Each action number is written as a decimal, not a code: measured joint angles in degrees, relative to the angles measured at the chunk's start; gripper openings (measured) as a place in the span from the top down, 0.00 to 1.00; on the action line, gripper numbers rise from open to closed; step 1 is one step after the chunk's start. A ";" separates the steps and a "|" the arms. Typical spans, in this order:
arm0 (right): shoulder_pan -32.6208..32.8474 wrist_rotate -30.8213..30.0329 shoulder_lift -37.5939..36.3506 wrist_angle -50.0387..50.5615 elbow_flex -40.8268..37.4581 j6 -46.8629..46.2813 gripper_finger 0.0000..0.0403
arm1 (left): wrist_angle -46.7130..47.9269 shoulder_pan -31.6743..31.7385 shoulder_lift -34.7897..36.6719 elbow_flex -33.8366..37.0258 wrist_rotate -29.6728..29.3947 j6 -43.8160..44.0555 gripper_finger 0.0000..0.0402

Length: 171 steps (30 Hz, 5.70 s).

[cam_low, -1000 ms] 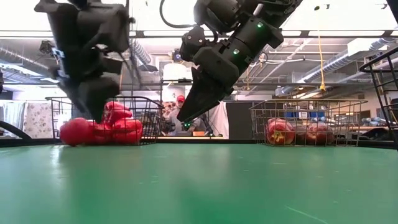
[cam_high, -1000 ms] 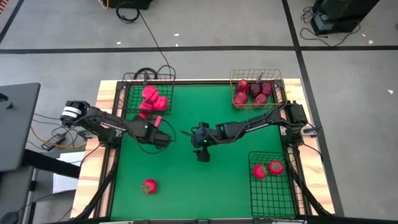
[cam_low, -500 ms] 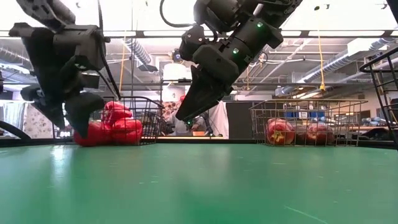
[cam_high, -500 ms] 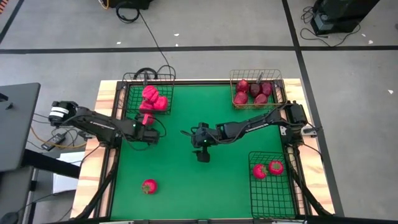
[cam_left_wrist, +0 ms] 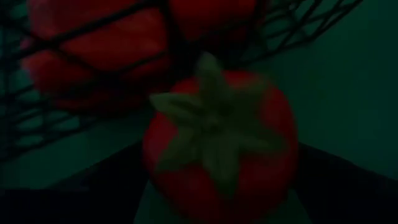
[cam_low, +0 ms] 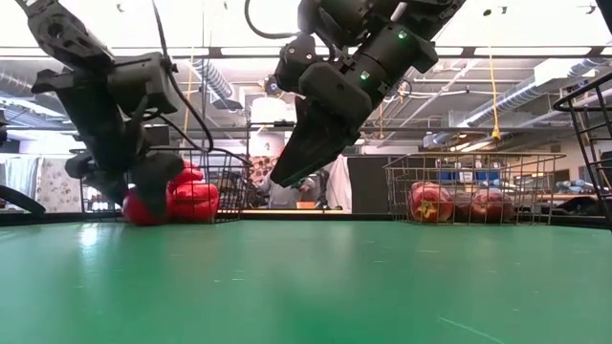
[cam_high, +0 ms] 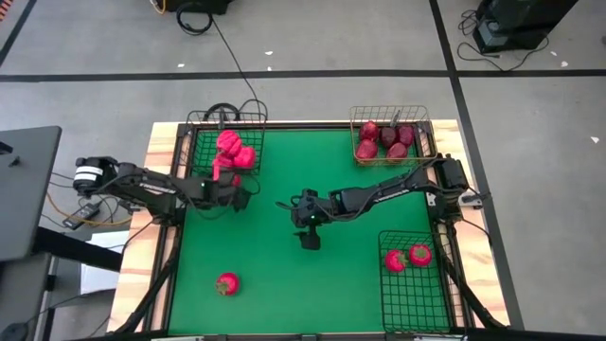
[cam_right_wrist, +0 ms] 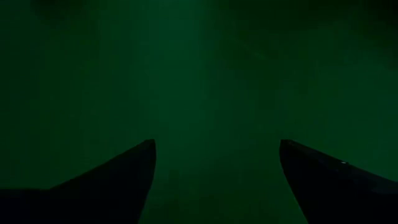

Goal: Sort produce into baskets
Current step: Put the red tomato into the bottom black black wire basket

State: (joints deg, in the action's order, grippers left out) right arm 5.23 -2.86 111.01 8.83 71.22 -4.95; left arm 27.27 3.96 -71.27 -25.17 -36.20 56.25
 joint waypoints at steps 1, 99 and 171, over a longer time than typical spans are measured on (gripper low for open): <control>0.07 -0.01 -0.01 0.13 0.00 -0.01 0.13 | -0.95 0.42 0.01 0.16 0.04 -0.62 0.10; 15.50 -20.23 -11.82 2.14 0.04 27.33 0.36 | -66.61 -15.14 -16.52 -11.78 42.20 -27.52 0.20; 42.21 -13.55 -36.07 56.85 0.00 -53.59 0.32 | -45.64 -24.78 -14.24 -18.73 30.25 -38.59 0.19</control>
State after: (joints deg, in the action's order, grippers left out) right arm 47.44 -16.41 74.94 65.68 71.22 -58.54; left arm -18.37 -20.81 -85.52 -43.90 -5.95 17.67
